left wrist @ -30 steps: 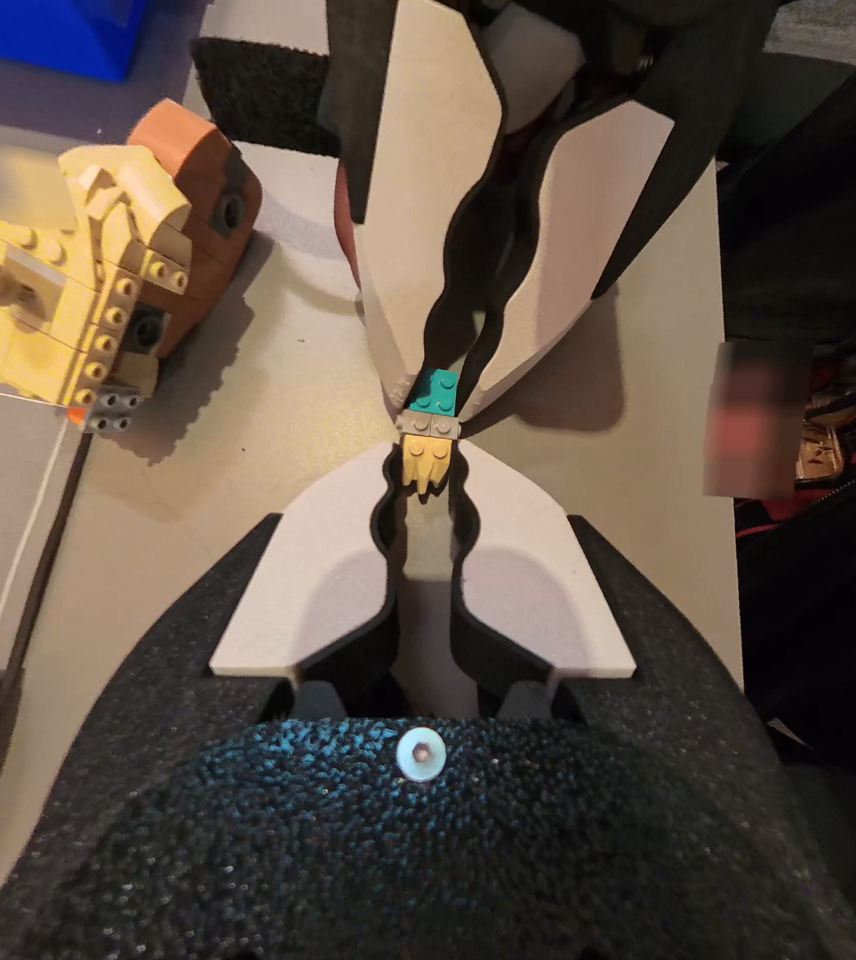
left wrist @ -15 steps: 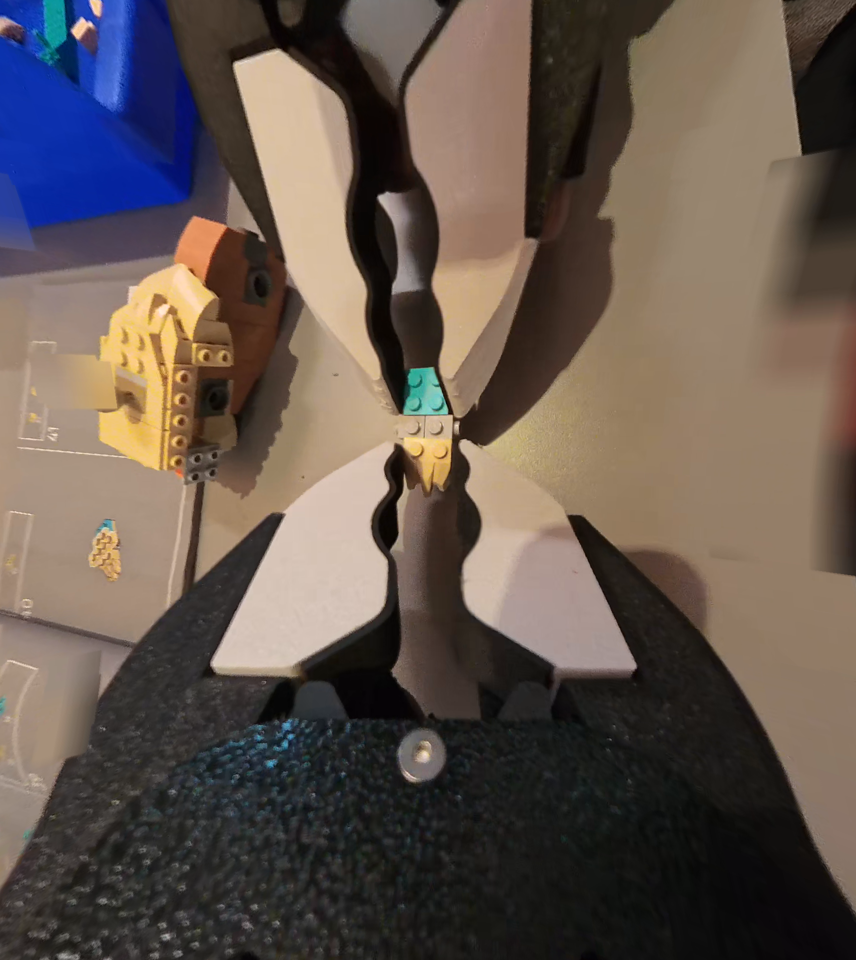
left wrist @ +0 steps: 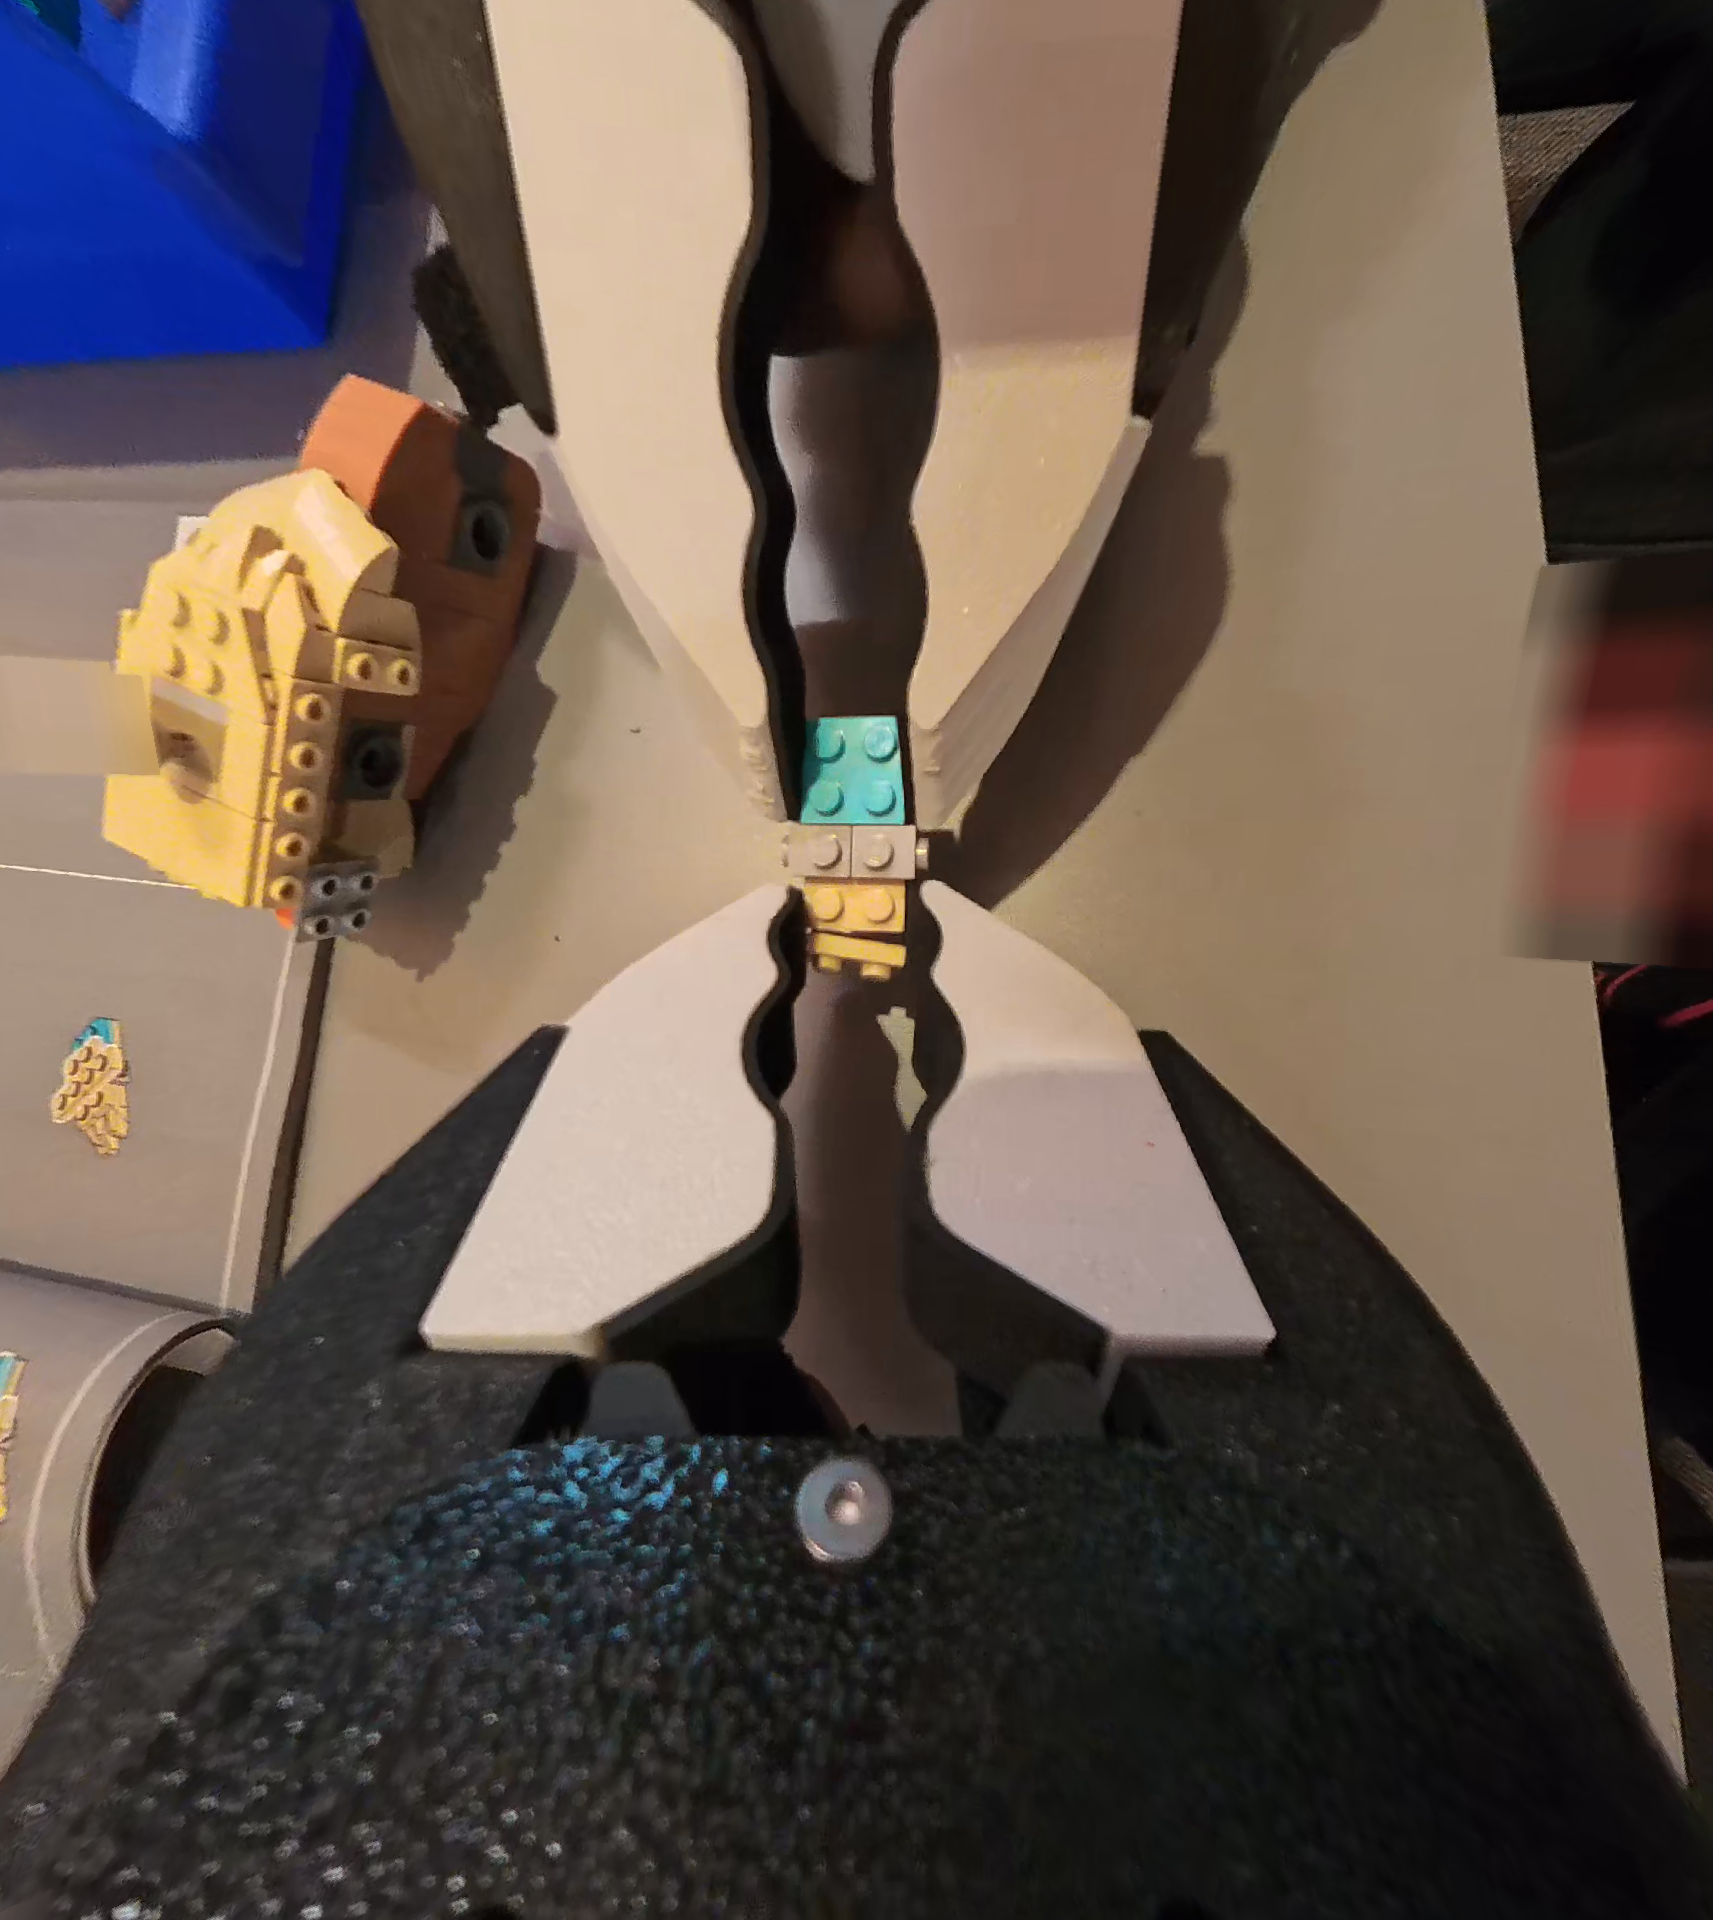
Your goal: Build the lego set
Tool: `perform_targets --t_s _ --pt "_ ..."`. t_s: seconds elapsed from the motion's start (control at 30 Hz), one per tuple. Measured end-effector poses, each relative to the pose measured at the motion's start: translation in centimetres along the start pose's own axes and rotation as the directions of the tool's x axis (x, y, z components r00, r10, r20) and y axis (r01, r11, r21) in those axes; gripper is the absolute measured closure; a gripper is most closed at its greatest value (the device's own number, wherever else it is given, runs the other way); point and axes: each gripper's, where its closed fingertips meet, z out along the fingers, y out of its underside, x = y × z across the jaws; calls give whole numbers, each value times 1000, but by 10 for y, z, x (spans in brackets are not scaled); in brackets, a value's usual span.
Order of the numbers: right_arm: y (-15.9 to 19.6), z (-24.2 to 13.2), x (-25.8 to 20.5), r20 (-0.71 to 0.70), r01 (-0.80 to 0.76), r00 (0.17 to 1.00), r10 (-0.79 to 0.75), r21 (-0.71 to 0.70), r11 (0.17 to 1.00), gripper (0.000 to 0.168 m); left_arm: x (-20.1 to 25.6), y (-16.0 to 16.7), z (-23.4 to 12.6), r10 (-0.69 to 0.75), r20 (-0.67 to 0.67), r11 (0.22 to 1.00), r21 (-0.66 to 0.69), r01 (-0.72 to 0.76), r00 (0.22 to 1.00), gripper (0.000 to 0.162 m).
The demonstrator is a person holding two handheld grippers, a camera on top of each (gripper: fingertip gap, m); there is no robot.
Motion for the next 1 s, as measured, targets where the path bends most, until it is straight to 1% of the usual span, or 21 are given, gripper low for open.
perform_targets --t_s 0.2,0.4,0.5,0.67,0.77,0.87,0.9,1.0 --pt "8 4 0 -18 28 999 -29 -47 998 152 1 4 1 2 -7 1000 -25 -2 1000 145" --pt "11 7 1 -33 64 997 -66 -72 995 152 0 6 4 23 19 998 -66 -22 1000 145" --pt "15 8 2 -44 83 995 -87 -94 992 152 0 7 7 -20 8 998 -58 20 1000 144" --pt "23 11 -1 -33 97 994 -103 -138 986 152 6 10 13 -132 -54 990 -49 130 990 144" --pt "24 10 0 -31 90 995 -95 -140 986 152 4 10 14 -192 -64 981 -28 191 979 139" --pt "24 9 0 -28 87 995 -92 -138 987 153 4 9 14 -220 -73 975 -2 221 973 137" --pt "25 9 0 -31 86 995 -91 -140 986 152 4 9 13 -231 -70 973 5 232 971 132" --pt "25 9 0 -31 83 996 -88 -143 986 152 0 14 5 -261 -42 965 17 262 964 128"
